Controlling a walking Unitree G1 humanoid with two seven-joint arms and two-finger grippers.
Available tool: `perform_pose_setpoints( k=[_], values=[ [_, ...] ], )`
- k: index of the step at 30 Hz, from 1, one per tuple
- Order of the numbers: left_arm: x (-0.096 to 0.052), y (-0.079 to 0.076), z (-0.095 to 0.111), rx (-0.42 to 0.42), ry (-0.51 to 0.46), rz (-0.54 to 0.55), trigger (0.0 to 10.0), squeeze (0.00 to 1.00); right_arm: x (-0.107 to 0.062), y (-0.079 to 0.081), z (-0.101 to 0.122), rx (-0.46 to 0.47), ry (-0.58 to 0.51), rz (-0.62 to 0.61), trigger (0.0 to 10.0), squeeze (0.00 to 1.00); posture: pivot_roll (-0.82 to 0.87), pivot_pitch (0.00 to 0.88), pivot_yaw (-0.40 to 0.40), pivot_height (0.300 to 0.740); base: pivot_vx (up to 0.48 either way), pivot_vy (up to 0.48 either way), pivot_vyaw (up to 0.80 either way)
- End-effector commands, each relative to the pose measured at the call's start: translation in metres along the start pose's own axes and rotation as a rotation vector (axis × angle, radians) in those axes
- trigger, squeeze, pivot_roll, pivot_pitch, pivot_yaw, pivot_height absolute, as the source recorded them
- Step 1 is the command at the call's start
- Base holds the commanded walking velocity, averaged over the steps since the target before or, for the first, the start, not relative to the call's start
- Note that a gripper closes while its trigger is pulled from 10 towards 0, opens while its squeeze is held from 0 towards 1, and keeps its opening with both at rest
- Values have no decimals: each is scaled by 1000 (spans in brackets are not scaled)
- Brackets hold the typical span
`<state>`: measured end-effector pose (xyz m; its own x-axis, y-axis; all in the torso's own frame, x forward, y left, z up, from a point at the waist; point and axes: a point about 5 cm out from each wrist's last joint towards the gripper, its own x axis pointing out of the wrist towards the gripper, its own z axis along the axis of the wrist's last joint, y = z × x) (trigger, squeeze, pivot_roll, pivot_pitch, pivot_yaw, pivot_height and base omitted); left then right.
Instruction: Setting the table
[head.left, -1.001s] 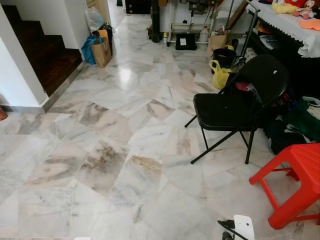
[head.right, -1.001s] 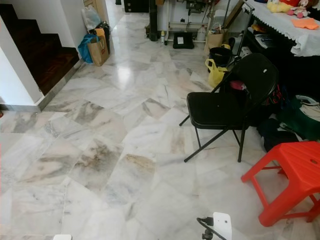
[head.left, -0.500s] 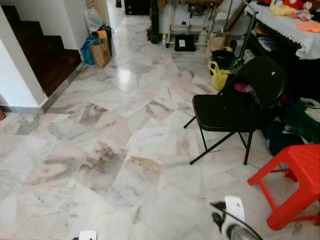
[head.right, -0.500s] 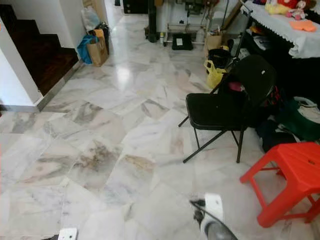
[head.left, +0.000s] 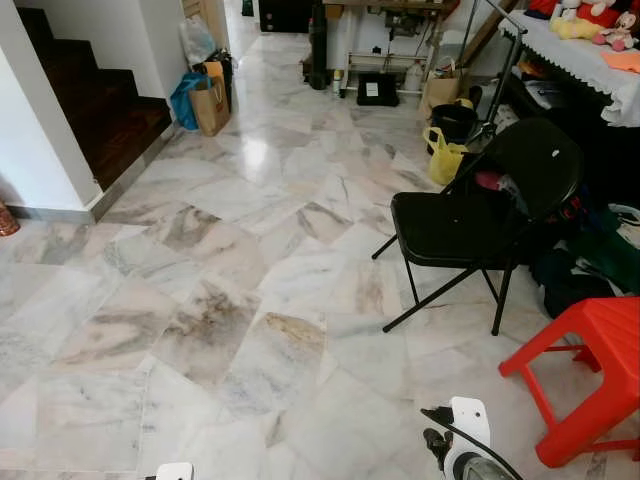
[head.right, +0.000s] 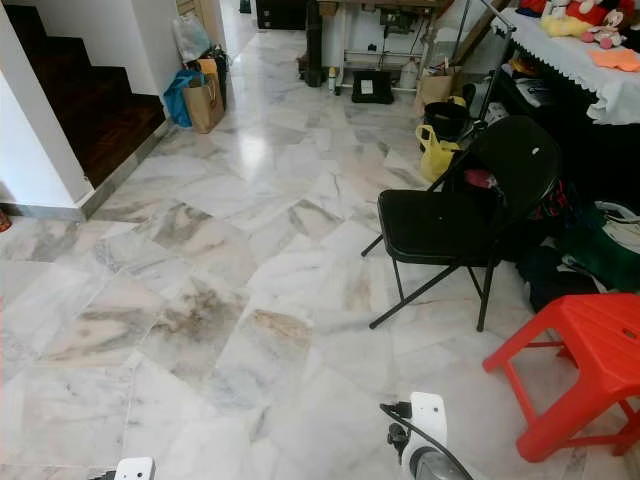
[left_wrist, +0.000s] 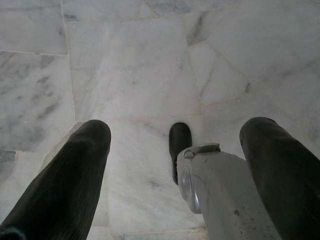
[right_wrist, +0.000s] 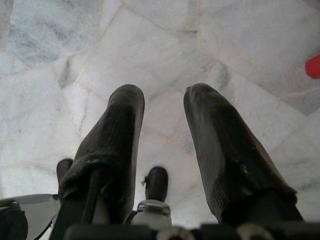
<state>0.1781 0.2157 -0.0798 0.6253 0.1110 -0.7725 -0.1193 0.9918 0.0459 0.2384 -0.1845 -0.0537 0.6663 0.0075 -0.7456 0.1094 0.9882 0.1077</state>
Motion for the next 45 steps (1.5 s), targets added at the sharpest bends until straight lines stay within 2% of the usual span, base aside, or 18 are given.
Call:
perform_pose_setpoints(
  k=[1,15,21,24,45],
  values=[
    [-1,3,-6,-9,25,7,10000,0,0,0,-1,17,11,-5,10000,0,52,30,-40,740,0,0,0],
    [-2,5,-8,-4,35,12,10000,0,0,0,-1,16,26,-10,10000,0,52,40,-35,740,0,0,-654],
    [-2,5,-10,-29,45,14,10000,0,0,0,-2,13,30,-9,10000,0,52,45,-34,740,0,109,-800],
    [-2,5,-10,-19,47,11,10000,0,0,1,-2,12,32,-8,10000,0,52,45,-34,740,0,396,-800],
    [-3,5,-13,16,59,7,10000,0,0,1,-2,14,36,-7,10000,0,51,51,-30,740,0,0,-800]
  ],
)
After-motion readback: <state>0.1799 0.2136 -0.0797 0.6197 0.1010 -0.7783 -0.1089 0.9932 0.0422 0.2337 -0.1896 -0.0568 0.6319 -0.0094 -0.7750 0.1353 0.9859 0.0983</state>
